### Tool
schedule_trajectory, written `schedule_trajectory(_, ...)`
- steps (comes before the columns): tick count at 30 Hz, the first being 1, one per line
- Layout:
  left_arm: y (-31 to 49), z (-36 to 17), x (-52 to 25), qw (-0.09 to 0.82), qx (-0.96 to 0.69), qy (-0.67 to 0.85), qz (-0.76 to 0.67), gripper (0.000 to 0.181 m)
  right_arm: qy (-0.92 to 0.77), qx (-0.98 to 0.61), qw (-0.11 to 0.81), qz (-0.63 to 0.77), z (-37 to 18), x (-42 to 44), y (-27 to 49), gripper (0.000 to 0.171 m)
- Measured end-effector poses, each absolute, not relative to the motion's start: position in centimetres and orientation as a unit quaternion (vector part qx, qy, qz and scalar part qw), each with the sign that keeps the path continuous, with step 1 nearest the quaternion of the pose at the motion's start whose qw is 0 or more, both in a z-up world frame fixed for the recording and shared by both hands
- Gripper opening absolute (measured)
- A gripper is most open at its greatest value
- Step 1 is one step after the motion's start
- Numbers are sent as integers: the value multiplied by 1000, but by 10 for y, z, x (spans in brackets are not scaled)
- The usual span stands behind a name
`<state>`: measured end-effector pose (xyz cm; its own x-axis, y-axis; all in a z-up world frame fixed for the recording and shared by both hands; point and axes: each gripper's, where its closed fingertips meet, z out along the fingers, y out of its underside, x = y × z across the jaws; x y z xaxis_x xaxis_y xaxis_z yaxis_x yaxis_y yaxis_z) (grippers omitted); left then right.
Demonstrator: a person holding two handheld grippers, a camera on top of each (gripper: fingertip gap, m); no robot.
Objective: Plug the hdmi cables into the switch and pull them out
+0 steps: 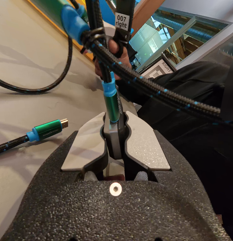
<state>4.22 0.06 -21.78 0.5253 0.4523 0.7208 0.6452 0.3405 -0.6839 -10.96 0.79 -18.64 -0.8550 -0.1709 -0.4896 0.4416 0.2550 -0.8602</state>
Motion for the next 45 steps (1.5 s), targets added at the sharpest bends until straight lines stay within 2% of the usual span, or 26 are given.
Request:
schedule_trajectory(6,0,-220,40,655,-571,-490,-69,23,714,81,224,-658,-129,-111,39,12)
schedule_trajectory(11,0,-222,39,651,-572,-495,-67,23,705,95,145,-688,-78,-140,94,11)
schedule_trajectory(14,0,-223,39,649,-572,-497,-67,23,707,100,56,-698,-42,-168,136,11)
schedule_trajectory(19,-1,-224,38,645,-573,-501,-66,23,713,119,-160,-672,2,-233,200,12)
schedule_trajectory(22,-1,-225,38,643,-573,-504,-65,24,731,122,-279,-611,-4,-268,219,11)
schedule_trajectory(25,0,-226,37,641,-574,-505,-65,24,764,120,-339,-535,-45,-293,213,12)
schedule_trajectory(29,-1,-226,37,640,-574,-507,-63,24,814,108,-328,-468,-122,-301,182,12)
schedule_trajectory(32,-1,-226,37,639,-574,-507,-62,24,846,107,-259,-453,-161,-286,159,14)
schedule_trajectory(34,-1,-226,37,639,-574,-508,-62,24,848,114,-216,-470,-163,-276,150,18)
schedule_trajectory(40,-2,-229,35,633,-573,-517,-60,24,849,109,-192,-480,-135,-260,150,52)
schedule_trajectory(43,-4,-230,32,632,-567,-526,-53,24,844,83,-177,-499,-118,-235,143,52)
schedule_trajectory(45,-5,-229,31,633,-565,-528,-49,24,842,48,-119,-524,-113,-198,124,47)
